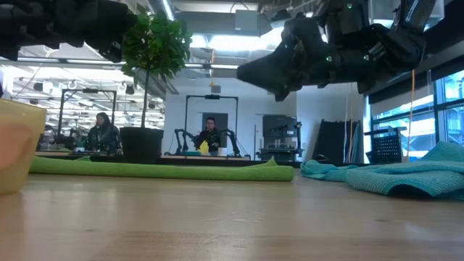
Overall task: Fold microfiber towels
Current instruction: Fold the green microfiber cloth
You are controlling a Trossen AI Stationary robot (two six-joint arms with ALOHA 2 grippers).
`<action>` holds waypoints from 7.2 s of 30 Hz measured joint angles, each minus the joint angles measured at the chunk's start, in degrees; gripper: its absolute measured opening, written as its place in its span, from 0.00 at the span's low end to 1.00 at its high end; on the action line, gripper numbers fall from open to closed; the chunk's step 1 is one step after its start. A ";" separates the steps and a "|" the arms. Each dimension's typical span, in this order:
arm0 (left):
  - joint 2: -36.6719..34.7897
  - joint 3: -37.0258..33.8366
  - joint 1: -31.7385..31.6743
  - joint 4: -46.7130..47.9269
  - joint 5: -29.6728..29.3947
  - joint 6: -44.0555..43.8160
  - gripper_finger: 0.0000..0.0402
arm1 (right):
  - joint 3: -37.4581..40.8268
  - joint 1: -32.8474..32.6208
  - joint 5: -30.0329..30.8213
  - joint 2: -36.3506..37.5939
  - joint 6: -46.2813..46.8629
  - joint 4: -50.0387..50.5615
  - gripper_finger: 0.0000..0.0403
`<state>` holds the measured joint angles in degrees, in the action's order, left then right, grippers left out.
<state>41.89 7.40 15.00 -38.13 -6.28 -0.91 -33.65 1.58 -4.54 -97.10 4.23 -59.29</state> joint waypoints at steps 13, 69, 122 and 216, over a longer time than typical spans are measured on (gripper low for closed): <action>-0.01 0.00 0.00 0.02 -2.12 0.00 0.22 | 0.00 0.00 0.42 0.00 -0.05 0.70 0.23; 12.11 9.68 -12.13 43.89 0.14 -17.32 0.22 | -18.07 6.28 11.90 -0.22 2.81 65.24 0.23; 18.69 18.08 -13.35 67.50 -2.61 -24.16 0.22 | -17.68 10.95 7.59 -4.70 -4.57 62.20 0.23; 25.70 18.08 -4.55 57.28 -12.32 -21.75 0.20 | -17.68 10.45 3.85 -4.66 -0.42 62.12 0.23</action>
<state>67.59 25.47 10.46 19.15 -18.61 -22.66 -51.33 12.03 -0.69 -101.75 3.81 2.83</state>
